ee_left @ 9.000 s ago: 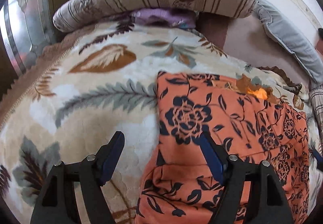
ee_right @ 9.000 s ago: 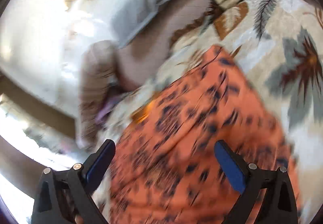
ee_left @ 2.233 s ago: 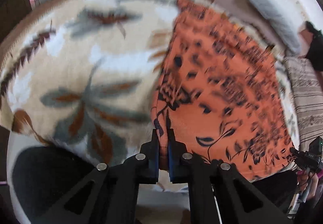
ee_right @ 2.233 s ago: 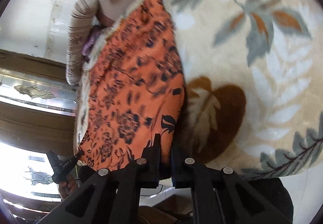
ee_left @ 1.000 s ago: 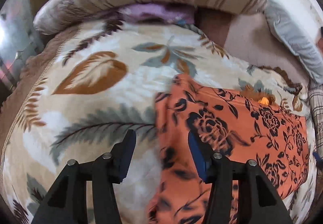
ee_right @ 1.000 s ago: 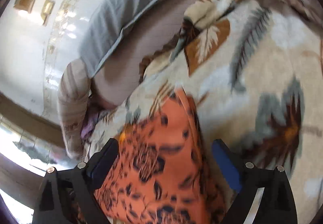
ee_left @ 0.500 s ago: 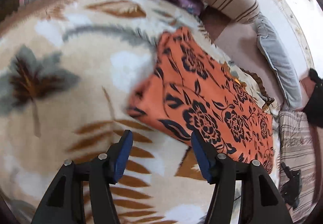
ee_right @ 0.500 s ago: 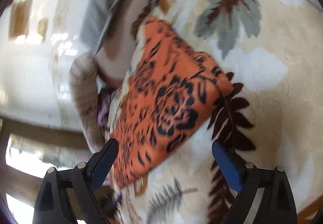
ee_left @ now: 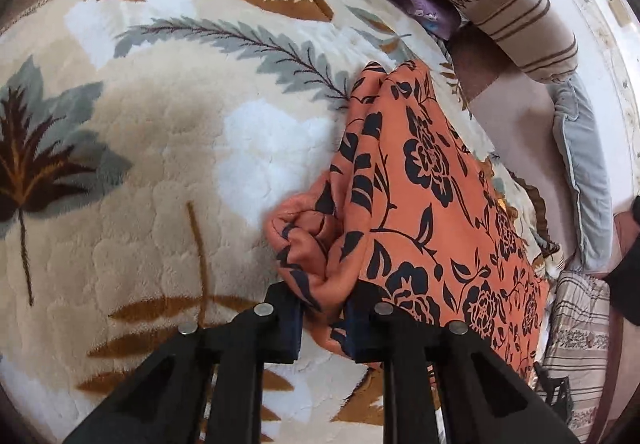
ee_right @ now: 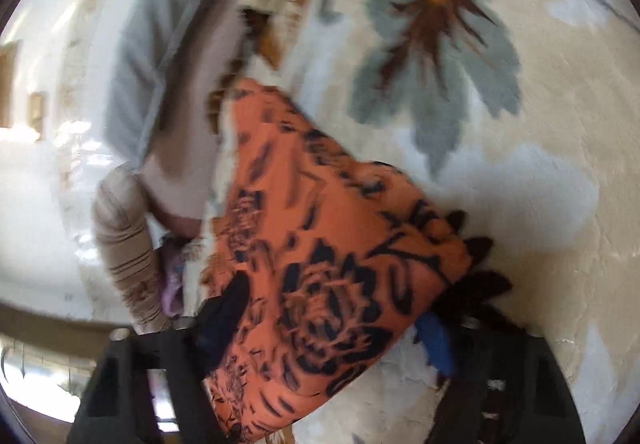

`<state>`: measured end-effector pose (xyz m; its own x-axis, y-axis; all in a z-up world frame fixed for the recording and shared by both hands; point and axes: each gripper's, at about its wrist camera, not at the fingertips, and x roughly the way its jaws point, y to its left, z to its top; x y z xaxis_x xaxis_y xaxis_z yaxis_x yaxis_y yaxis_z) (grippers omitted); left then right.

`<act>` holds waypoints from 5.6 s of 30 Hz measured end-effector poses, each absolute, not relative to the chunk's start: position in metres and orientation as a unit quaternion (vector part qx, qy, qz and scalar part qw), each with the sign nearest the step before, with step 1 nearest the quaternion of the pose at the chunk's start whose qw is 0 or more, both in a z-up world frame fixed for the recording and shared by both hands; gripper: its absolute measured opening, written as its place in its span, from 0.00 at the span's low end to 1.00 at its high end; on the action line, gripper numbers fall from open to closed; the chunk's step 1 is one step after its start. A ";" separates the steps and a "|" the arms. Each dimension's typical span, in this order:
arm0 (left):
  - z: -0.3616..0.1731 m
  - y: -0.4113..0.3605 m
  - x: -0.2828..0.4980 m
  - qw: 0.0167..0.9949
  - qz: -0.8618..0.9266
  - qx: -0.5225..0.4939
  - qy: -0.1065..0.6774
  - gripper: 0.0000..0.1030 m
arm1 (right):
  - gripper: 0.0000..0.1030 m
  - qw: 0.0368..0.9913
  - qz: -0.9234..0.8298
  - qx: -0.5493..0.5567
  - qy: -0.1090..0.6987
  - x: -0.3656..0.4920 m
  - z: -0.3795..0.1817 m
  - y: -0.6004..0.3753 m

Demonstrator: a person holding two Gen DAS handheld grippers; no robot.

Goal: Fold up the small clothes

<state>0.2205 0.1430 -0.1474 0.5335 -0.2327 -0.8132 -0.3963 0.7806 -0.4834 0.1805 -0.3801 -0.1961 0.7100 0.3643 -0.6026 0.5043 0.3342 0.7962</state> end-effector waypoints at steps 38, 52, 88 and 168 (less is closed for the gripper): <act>-0.066 0.179 0.030 0.868 0.045 -0.193 0.456 0.38 | 0.66 0.820 -0.009 0.373 0.435 0.006 -0.119 -0.420; -0.106 0.139 0.179 0.844 -0.013 -0.104 0.526 0.45 | 0.66 0.841 0.051 0.239 0.483 0.163 -0.133 -0.390; -0.088 0.115 0.058 0.886 0.005 -0.057 0.459 0.53 | 0.77 0.840 0.145 0.267 0.449 0.077 -0.120 -0.323; -0.033 0.075 0.008 0.905 0.089 0.026 0.416 0.62 | 0.82 0.866 -0.012 -0.017 0.500 0.063 -0.041 -0.227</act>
